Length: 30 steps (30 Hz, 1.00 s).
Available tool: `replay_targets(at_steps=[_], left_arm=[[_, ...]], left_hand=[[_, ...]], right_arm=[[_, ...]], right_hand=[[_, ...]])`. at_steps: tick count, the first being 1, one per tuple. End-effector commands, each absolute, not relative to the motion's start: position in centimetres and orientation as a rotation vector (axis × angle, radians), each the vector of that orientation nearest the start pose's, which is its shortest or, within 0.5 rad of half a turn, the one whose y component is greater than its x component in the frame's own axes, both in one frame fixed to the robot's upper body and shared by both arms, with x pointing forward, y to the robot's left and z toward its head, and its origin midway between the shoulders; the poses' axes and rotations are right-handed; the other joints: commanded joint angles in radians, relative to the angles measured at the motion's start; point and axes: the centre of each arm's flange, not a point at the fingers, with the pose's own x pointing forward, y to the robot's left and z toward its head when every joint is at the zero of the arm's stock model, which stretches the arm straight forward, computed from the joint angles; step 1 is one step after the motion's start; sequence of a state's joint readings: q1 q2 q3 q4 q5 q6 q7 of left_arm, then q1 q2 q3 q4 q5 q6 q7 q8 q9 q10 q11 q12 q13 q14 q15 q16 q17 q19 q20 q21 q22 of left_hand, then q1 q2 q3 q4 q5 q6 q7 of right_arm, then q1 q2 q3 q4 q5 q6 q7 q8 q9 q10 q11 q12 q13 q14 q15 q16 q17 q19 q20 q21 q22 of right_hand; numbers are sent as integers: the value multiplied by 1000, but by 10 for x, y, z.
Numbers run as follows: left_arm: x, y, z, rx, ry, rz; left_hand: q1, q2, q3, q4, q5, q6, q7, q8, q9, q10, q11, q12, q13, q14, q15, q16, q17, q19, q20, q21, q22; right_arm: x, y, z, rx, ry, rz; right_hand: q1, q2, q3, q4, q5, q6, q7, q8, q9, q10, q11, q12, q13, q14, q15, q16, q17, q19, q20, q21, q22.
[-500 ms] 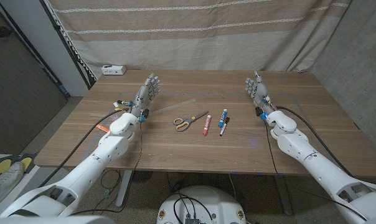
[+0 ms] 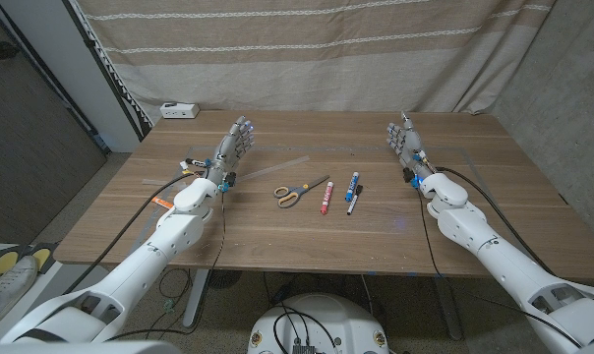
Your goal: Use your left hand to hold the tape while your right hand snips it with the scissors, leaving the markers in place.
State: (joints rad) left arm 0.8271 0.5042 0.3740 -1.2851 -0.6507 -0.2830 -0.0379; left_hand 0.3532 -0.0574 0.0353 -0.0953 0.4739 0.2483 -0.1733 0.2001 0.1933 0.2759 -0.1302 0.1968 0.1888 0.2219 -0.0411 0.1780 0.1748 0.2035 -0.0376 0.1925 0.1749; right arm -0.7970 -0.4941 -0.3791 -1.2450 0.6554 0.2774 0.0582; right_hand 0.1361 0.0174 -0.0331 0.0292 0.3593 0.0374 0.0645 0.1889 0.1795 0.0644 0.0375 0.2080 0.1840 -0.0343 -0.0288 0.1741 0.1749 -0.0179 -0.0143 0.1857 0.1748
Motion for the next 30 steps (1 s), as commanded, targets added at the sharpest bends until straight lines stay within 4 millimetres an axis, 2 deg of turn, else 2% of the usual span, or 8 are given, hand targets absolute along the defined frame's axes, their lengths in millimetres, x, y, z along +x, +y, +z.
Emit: replay_targets(at_steps=[1,9,13,27,30], left_arm=[[651,289,-22,-25,-614,-216],[646,293,-21,48,-616,-187],[643,294,-21,90,-619,-165],[629,296,-14,318,-657,-95],[630,296,-14,321,-661,-95]], left_hand=[[10,3,1,-10,6,11,2,7,2,6,0,5,4,6,-98,8,4,8,-11,4,4],[13,2,2,-12,6,10,2,6,2,10,1,7,4,3,-101,7,4,9,-12,4,4],[15,2,2,-13,6,12,4,7,2,12,4,8,4,1,-101,7,4,10,-10,4,4],[26,4,5,-19,7,28,8,12,1,36,2,16,4,-1,-101,7,4,9,-11,4,4],[29,4,5,-21,8,29,9,12,1,39,0,17,4,-1,-101,7,3,9,-12,4,3]], right_arm=[[662,-288,-21,38,-577,214],[662,-285,-21,33,-591,207],[661,-285,-22,33,-589,211],[655,-284,-22,28,-592,202],[654,-283,-21,26,-594,202]], right_hand=[[10,5,1,6,7,-2,8,3,3,4,1,3,1,-13,1,6,3,-3,-7,7,4],[12,6,1,5,9,-3,6,3,2,4,-3,3,1,-15,0,6,3,-4,-8,6,4],[22,6,2,-3,12,-1,1,5,2,2,-8,3,1,-29,-8,2,2,-14,-26,4,4],[31,6,1,-9,16,1,-4,5,2,1,-11,3,1,-41,-17,0,2,-25,-32,1,4],[33,7,1,-11,17,-2,-5,4,2,-1,-13,2,1,-46,-16,0,2,-32,-23,0,4]])
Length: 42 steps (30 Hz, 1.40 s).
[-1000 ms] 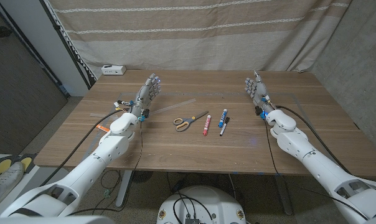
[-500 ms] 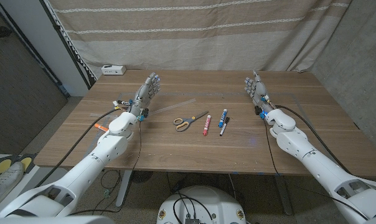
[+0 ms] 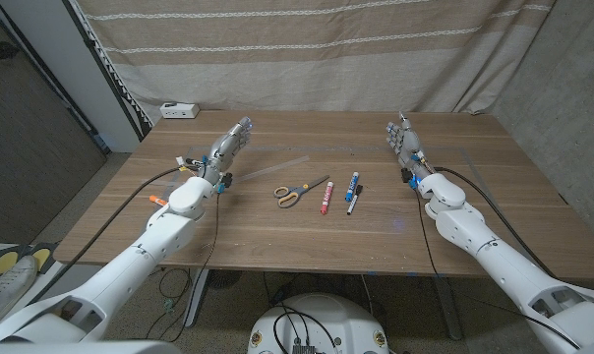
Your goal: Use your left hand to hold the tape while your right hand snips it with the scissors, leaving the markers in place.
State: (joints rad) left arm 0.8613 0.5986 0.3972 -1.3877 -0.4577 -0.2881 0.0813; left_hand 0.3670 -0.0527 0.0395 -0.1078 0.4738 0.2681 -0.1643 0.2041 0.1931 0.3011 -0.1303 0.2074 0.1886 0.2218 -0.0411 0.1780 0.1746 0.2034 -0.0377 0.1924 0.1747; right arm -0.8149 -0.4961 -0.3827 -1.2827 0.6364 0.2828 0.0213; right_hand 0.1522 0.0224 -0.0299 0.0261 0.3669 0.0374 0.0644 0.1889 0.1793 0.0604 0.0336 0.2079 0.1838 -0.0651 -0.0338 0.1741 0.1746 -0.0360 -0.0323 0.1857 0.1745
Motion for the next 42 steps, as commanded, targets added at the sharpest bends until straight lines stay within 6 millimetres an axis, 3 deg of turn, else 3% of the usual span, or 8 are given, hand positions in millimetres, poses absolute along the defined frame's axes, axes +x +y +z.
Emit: replay_targets(at_steps=[1,10,15,42], left_arm=[[629,296,-14,323,-664,-94],[627,296,-13,280,-680,-118],[623,296,-11,327,-692,-96],[611,293,2,533,-716,-33]], left_hand=[[16,0,1,-8,8,9,-1,8,2,14,0,6,4,-1,-101,8,4,10,-11,4,4],[22,-1,3,-12,9,13,2,9,1,22,-1,8,4,-2,-104,8,3,9,-12,3,3],[26,-1,3,-14,10,11,5,7,1,24,6,9,4,-10,-103,5,3,9,-14,3,3],[46,-3,6,-24,14,29,5,12,2,62,1,19,7,-31,-94,4,4,-11,-13,-2,2]], right_arm=[[653,-283,-21,25,-594,200],[649,-284,-23,28,-594,191],[648,-282,-24,29,-593,188],[647,-273,-30,13,-596,189]], right_hand=[[17,2,-2,-8,10,-4,-5,3,2,3,-8,2,2,-17,-12,-1,2,-17,-2,-1,4],[19,3,-3,-10,11,-8,-6,2,2,-1,-6,1,2,-19,-10,1,2,-20,4,0,4],[20,3,-4,-11,12,-6,-8,3,2,0,-17,2,2,-19,-16,2,2,-20,6,1,4],[29,10,-4,-18,16,-1,-12,5,2,4,-22,5,2,-10,-22,8,1,-18,3,5,4]])
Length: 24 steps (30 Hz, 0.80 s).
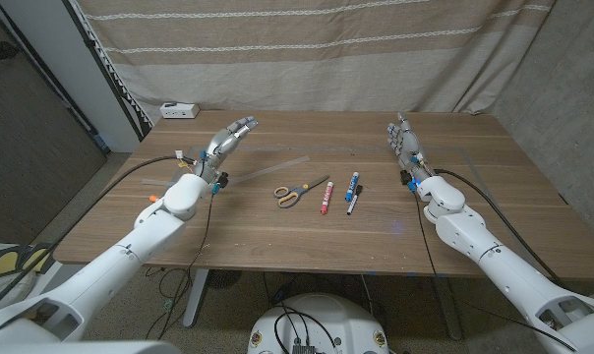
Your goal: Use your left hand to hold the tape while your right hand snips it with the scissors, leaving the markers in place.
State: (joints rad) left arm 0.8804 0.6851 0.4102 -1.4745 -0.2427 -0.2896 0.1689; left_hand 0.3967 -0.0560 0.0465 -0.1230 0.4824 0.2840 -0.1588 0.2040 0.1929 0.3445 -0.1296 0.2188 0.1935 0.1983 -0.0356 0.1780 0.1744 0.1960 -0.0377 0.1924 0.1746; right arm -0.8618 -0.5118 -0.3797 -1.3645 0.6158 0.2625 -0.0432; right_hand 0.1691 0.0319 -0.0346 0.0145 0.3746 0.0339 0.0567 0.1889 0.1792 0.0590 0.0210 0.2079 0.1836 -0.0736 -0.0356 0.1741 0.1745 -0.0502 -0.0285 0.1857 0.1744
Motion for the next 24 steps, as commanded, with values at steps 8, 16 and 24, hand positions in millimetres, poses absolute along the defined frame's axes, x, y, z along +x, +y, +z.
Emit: replay_targets(at_steps=[8,16,24], left_arm=[[609,284,5,571,-730,-34],[595,272,4,625,-743,-9],[587,265,9,658,-748,15]], left_hand=[[21,-1,0,-10,6,30,-5,16,2,36,0,12,3,-11,-108,5,4,-2,-13,0,3],[25,-2,-1,-11,6,39,-12,17,1,61,-2,19,3,-3,-112,10,4,0,-17,1,3],[28,-3,-1,-12,6,47,-12,18,1,73,-4,22,4,4,-114,13,4,2,-17,2,3]], right_arm=[[643,-278,-26,-13,-598,183],[642,-280,-24,-14,-613,207],[643,-284,-26,-15,-613,216]], right_hand=[[14,1,0,-8,10,3,-5,4,2,6,-13,5,2,-3,-22,7,1,-4,-2,6,4],[17,3,0,-10,11,1,-9,4,2,3,-12,4,1,-1,-22,7,1,-4,-2,6,4],[19,4,-1,-12,12,-1,-8,3,2,0,-13,3,1,-7,-21,5,1,-6,-2,6,4]])
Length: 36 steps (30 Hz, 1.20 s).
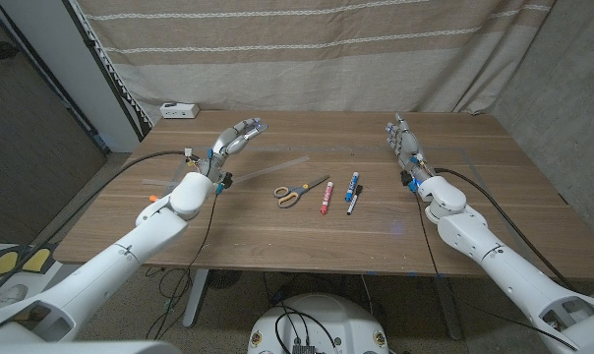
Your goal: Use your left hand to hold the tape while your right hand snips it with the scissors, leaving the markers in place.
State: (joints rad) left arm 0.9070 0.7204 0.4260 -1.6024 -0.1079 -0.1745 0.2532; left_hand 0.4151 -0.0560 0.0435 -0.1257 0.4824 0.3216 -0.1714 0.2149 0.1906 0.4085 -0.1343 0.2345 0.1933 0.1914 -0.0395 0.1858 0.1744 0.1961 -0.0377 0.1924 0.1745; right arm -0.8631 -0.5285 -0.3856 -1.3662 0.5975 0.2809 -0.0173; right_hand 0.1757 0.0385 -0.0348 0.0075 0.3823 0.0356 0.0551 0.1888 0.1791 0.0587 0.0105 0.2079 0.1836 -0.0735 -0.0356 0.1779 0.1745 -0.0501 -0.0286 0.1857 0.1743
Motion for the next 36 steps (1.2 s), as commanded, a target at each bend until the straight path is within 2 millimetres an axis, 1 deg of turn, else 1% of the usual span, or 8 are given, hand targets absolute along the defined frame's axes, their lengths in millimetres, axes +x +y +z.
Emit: replay_targets(at_steps=[1,5,7,12,14,16,18,36], left_arm=[[586,263,9,656,-749,17],[585,258,8,659,-749,18],[584,254,6,673,-750,25],[584,249,6,673,-758,30],[584,249,5,670,-765,36],[585,249,6,672,-768,45],[584,248,6,676,-770,47],[575,248,9,794,-796,73]], left_hand=[[10,-3,2,-9,6,10,1,7,4,10,1,6,4,11,-111,5,4,2,-17,2,3],[12,-4,2,-10,7,15,4,9,4,15,1,7,4,15,-112,6,4,5,-19,3,3],[13,-4,2,-10,7,25,5,12,4,22,-7,9,4,20,-115,8,4,7,-22,4,3],[15,-5,2,-11,8,36,3,15,4,30,-6,10,5,21,-117,8,4,8,-23,4,3],[18,-5,2,-11,8,41,2,15,4,41,-13,13,5,25,-116,9,4,8,-23,4,3],[20,-5,2,-12,9,50,3,18,4,48,-11,15,5,29,-119,10,4,9,-24,5,3],[22,-5,3,-12,10,53,3,18,4,57,-15,17,5,32,-121,11,4,10,-25,5,3],[34,-6,5,-16,13,65,1,19,4,76,-29,20,6,37,-132,10,4,11,-28,4,2]], right_arm=[[643,-285,-26,-15,-613,216],[640,-290,-27,-10,-611,213],[639,-292,-28,-16,-609,213],[638,-295,-31,-12,-605,211],[638,-296,-31,-14,-605,212],[638,-296,-31,-16,-607,210],[637,-297,-31,-17,-612,208],[631,-290,-36,-35,-604,207]], right_hand=[[13,-2,-1,-5,5,-3,-6,3,2,1,-2,3,1,-8,-22,1,1,-6,-2,6,4],[14,-2,-1,-6,5,-3,-6,3,2,0,-1,3,1,-11,-23,0,1,-6,-3,6,4],[14,-1,-1,-6,5,-4,-6,2,2,0,-1,3,1,-12,-22,0,1,-6,-3,6,4],[16,0,-1,-7,6,-5,-6,2,2,-1,-2,2,1,-13,-22,0,1,-8,-2,6,4],[16,0,-1,-8,6,-4,-6,2,2,-2,-2,2,1,-14,-22,0,1,-8,-2,6,4],[17,0,-1,-8,6,-5,-6,2,2,-2,-2,2,2,-14,-23,0,1,-8,-1,6,4],[17,1,-1,-8,7,-5,-6,2,2,-2,-3,2,2,-15,-24,0,1,-8,-2,6,4],[22,3,-2,-12,9,-5,-7,2,3,-1,-6,3,2,-15,-24,1,1,-9,-5,7,4]])
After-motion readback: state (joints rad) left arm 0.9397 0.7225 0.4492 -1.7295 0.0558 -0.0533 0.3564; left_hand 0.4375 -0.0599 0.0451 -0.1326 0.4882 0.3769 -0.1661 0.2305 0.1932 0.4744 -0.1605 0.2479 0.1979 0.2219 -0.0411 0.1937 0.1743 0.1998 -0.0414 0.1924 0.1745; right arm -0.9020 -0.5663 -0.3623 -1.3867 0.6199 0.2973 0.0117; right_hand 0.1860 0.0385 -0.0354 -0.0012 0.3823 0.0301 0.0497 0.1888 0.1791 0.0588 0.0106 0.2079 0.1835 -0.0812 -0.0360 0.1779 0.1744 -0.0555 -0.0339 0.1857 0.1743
